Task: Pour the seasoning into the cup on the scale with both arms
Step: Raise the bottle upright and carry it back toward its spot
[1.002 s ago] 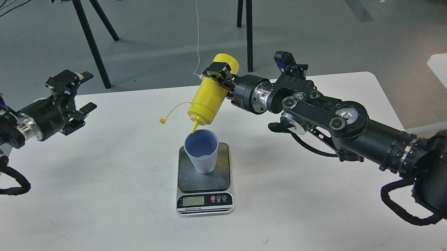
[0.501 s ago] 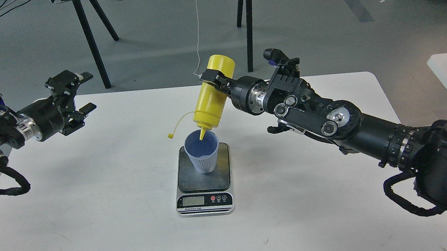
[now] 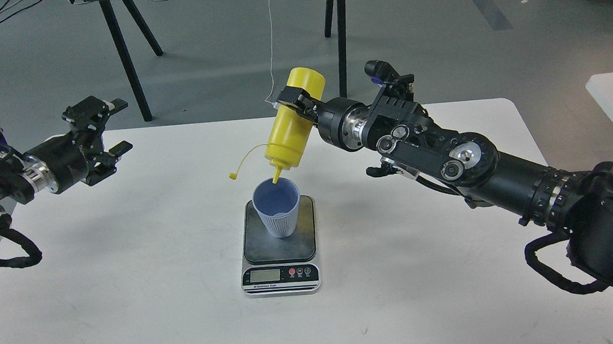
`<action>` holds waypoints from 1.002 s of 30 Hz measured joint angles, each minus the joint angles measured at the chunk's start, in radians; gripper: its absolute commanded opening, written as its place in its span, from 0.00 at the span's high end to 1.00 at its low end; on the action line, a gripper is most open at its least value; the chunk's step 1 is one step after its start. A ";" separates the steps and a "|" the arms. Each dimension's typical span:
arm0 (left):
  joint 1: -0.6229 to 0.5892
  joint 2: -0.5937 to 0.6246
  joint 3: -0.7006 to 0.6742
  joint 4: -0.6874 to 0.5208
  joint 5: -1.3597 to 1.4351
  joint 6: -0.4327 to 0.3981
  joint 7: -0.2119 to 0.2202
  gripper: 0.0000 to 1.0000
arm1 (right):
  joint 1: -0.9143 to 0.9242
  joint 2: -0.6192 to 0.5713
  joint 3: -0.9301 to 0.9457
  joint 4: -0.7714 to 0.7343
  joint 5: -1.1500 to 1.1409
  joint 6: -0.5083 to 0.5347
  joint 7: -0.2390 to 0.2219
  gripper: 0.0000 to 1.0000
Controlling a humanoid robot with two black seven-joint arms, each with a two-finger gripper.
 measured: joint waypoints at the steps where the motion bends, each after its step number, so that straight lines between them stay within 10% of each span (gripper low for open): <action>1: 0.000 0.000 0.000 0.000 0.000 0.000 0.000 0.01 | -0.005 0.000 0.026 0.003 0.029 0.001 -0.001 0.86; 13: 0.000 0.005 0.002 0.000 0.009 0.000 0.000 0.01 | -0.110 -0.032 0.468 0.010 0.564 0.121 -0.076 0.85; 24: -0.004 -0.013 0.003 -0.001 0.011 0.000 0.000 0.01 | -0.446 -0.193 0.787 0.010 1.143 0.375 -0.296 0.85; 30: -0.002 -0.014 0.006 -0.001 0.011 0.000 0.000 0.01 | -0.610 -0.226 0.799 0.039 1.290 0.482 -0.336 0.82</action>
